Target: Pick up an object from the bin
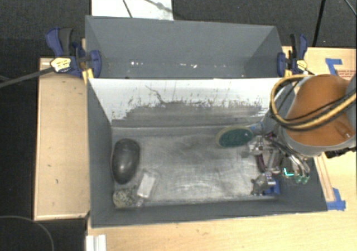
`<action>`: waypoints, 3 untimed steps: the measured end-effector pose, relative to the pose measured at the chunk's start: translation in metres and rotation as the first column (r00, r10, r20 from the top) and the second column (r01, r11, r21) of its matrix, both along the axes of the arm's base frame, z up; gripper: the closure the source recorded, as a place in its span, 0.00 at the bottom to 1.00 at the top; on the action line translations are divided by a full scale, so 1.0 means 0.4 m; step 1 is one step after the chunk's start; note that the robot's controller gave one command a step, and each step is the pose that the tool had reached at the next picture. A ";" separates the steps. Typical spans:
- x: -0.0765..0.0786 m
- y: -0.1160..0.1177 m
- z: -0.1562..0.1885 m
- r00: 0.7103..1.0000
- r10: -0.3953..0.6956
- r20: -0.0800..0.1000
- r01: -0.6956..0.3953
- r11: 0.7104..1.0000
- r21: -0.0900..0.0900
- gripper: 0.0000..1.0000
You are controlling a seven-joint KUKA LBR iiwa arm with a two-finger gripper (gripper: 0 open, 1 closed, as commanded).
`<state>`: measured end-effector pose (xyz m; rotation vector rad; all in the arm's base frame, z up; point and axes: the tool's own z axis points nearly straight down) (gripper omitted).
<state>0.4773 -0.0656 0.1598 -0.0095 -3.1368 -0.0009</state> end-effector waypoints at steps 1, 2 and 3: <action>0.226 -0.025 -0.134 0.994 0.108 0.009 -0.108 0.994 0.000 0.00; 0.291 -0.037 -0.173 0.985 0.169 0.032 -0.169 0.986 0.002 0.00; 0.300 0.013 -0.183 0.998 -0.053 0.033 0.053 0.999 -0.003 0.00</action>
Offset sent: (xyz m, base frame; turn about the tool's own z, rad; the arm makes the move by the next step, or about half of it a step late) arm 0.0875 -0.0106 -0.0540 -0.1071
